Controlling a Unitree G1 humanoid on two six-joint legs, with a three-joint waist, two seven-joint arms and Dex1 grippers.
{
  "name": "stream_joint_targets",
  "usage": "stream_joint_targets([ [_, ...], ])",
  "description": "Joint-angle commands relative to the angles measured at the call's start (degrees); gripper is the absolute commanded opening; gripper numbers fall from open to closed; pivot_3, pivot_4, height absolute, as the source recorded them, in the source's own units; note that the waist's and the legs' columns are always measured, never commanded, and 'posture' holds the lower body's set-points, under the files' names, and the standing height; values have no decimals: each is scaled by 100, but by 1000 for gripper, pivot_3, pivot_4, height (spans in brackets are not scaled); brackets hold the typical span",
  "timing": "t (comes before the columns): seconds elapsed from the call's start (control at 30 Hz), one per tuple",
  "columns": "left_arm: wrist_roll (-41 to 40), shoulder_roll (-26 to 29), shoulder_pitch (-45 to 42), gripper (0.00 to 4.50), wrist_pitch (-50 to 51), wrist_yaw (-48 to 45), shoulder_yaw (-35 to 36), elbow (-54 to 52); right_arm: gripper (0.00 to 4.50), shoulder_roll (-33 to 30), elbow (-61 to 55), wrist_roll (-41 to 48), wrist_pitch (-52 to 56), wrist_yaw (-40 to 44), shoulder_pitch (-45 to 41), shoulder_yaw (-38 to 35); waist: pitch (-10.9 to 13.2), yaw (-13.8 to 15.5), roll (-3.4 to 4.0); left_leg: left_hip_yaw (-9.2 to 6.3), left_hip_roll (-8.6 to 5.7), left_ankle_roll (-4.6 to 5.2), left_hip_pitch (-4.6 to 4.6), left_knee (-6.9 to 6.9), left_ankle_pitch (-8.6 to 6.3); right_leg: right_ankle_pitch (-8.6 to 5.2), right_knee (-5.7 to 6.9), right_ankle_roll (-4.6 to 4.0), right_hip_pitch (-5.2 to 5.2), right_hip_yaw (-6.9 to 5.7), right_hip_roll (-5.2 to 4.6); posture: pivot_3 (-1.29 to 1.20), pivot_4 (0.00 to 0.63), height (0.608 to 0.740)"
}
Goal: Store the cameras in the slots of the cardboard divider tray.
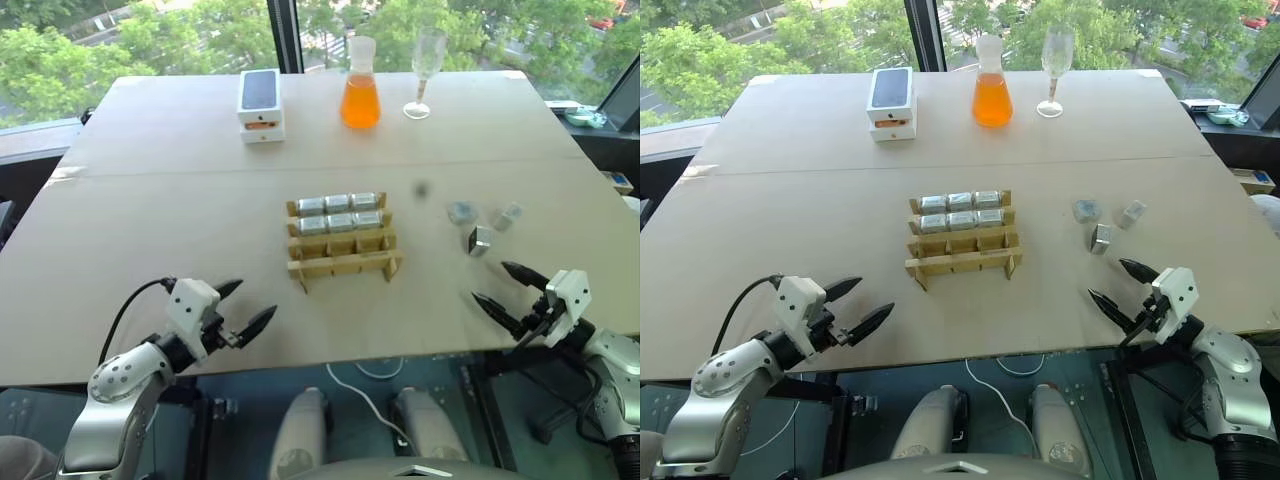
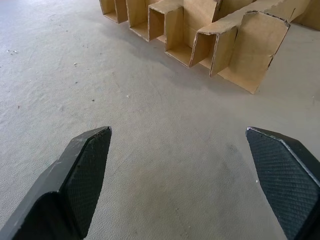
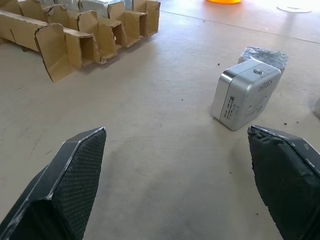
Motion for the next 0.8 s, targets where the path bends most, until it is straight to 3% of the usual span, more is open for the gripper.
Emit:
stream_joint_targets([
  [0.03,-59,18,36,4428,-123,-21,174,-102,4500,-58,-55,38,-51,25,-19,-107,0,0,0,0,0,0,0,0,0,0,0,0,0,0,0,0,150,740],
  [0.6,-112,187,-165,4428,-158,-259,252,29,4500,131,-393,-167,205,-670,113,-87,0,5,0,1,0,0,-1,-1,0,0,0,0,0,-2,0,0,150,740],
  [0.8,-915,611,-427,4428,234,-853,559,-350,4500,326,-941,36,788,-1319,-50,-191,1,-3,2,-2,4,0,0,-1,0,0,1,0,-4,-1,1,0,150,740],
])
